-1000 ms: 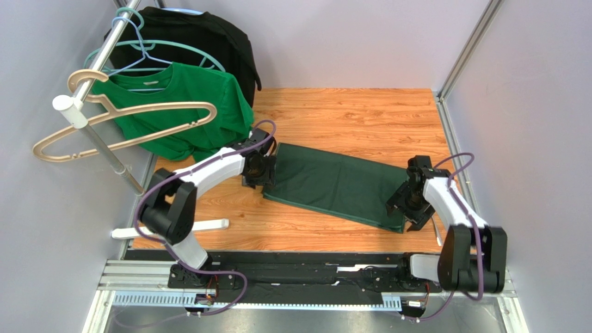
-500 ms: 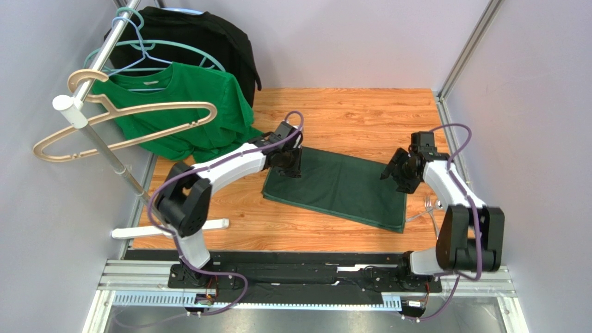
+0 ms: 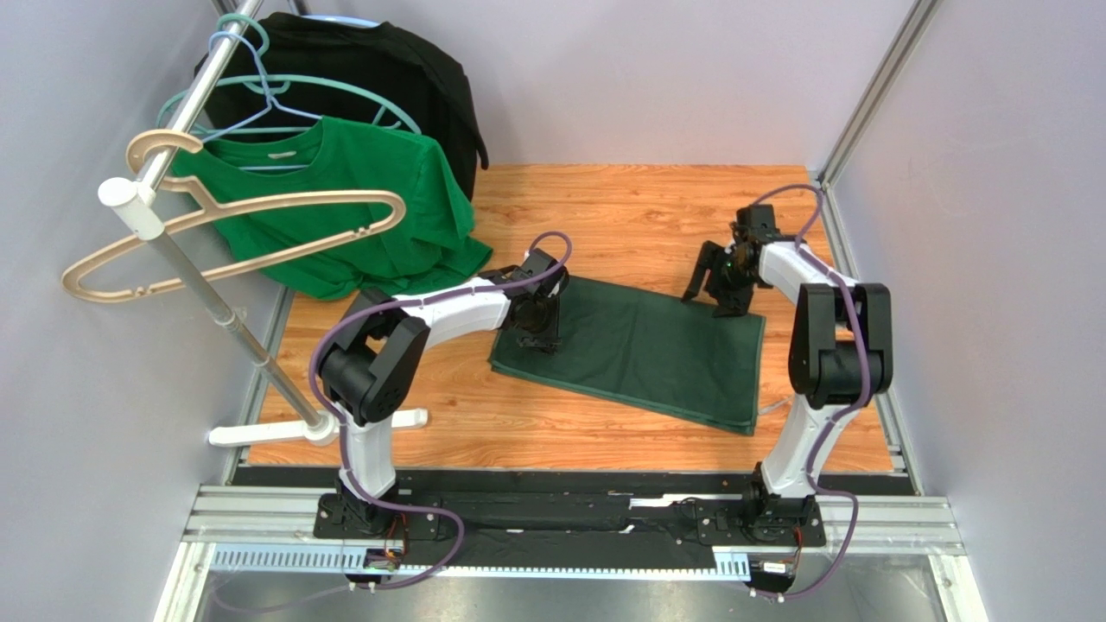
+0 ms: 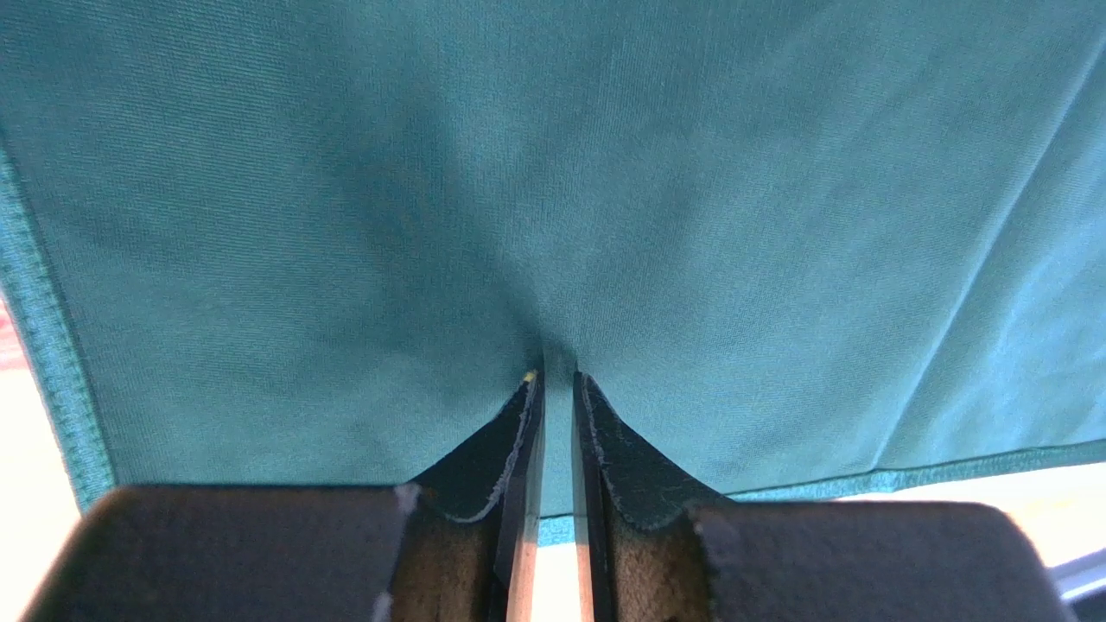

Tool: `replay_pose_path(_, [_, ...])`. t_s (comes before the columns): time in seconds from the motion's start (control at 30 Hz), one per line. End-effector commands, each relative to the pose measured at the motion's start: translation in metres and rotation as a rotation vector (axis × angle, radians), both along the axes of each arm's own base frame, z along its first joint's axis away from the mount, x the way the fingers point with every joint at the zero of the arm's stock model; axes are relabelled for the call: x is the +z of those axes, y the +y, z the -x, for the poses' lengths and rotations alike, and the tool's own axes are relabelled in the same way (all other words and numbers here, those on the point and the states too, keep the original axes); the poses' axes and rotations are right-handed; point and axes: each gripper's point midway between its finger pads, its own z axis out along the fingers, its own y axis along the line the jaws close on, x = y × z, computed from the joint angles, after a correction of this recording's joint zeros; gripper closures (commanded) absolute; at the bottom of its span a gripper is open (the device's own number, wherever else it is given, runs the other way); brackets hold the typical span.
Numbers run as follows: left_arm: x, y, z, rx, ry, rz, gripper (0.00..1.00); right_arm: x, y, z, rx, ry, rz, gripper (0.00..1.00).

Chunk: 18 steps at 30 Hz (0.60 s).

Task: Fold the napkin into a case and place the utensils inside
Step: Pick up the rectangle-folded napkin from the center of the board.

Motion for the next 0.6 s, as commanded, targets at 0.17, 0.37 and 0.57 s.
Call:
replay_pose_path(0.17, [0.011,-0.003,0.002,0.042,-0.035,0.047,0.78,0.039,0.043,-0.031,0.19,-0.061,-0.092,0.28])
replay_pose_path(0.37, [0.046,-0.019,0.009,-0.038,-0.071,0.154,0.74,0.057,0.002,0.019,-0.014,-0.014,0.081,0.25])
replay_pose_path(0.57, [0.069,-0.065,0.025,-0.162,-0.077,0.242,0.67,0.055,-0.033,0.077,-0.195,0.01,0.1,0.3])
